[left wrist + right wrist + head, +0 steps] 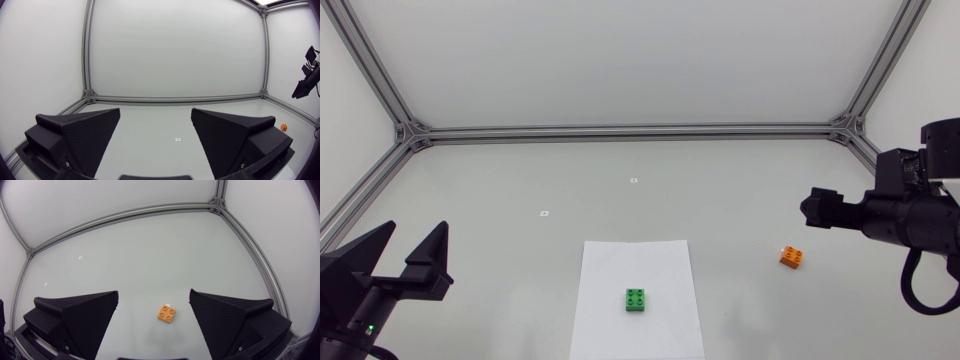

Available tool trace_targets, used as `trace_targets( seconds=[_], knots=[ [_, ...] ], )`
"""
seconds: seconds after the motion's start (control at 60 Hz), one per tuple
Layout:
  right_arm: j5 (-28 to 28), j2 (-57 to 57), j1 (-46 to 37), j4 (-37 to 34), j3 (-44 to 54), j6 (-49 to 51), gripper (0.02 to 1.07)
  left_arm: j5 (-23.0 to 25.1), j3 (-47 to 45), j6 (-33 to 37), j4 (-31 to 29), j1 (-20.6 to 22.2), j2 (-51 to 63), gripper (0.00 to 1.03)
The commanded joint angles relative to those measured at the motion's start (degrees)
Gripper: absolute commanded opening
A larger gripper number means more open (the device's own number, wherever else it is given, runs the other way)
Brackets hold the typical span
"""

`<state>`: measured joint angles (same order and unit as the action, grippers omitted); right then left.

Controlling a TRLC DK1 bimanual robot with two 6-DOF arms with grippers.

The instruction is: Pick up the orange 2x2 brick with the right arm and stack it on top of the green 2x2 brick in the center

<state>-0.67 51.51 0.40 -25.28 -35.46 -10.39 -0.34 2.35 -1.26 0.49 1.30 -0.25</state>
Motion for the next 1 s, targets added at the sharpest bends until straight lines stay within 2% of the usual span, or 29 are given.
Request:
trace_targets(
  seconds=[0.0, 0.083, 0.267, 0.383, 0.55, 0.833, 0.983],
  knots=[
    [0.23, 6.5, -0.05, -3.64, -3.56, -5.95, 1.03, 0.25, -2.35, 0.73, -0.84, -0.16, -0.45, 0.99],
    [0.49, 11.51, -0.32, -7.07, -5.93, -10.17, 1.03, 0.25, -2.35, 0.73, -0.84, -0.16, -0.45, 0.99],
    [0.75, 17.4, -0.4, -8.38, -7.78, -15.8, 1.02, 0.25, -2.35, 0.73, -0.84, -0.16, -0.45, 0.99],
    [0.75, 22.5, -1.37, -13.04, -11.29, -18.26, 1.02, 0.25, -2.35, 0.73, -0.84, -0.16, -0.45, 0.99],
    [0.58, 26.89, -2.16, -16.03, -13.76, -19.58, 1.02, 0.25, -2.35, 0.73, -0.84, -0.16, -0.45, 0.99],
    [2.78, 35.51, -4.8, -25.87, -21.58, -19.4, 1.02, 0.25, -2.35, 0.73, -0.76, -0.16, -0.45, 0.99],
    [4.09, 38.58, -5.24, -26.93, -23.34, -19.4, 1.02, 0.34, -2.35, 0.73, -0.84, -0.16, -0.45, 0.99]
  ],
)
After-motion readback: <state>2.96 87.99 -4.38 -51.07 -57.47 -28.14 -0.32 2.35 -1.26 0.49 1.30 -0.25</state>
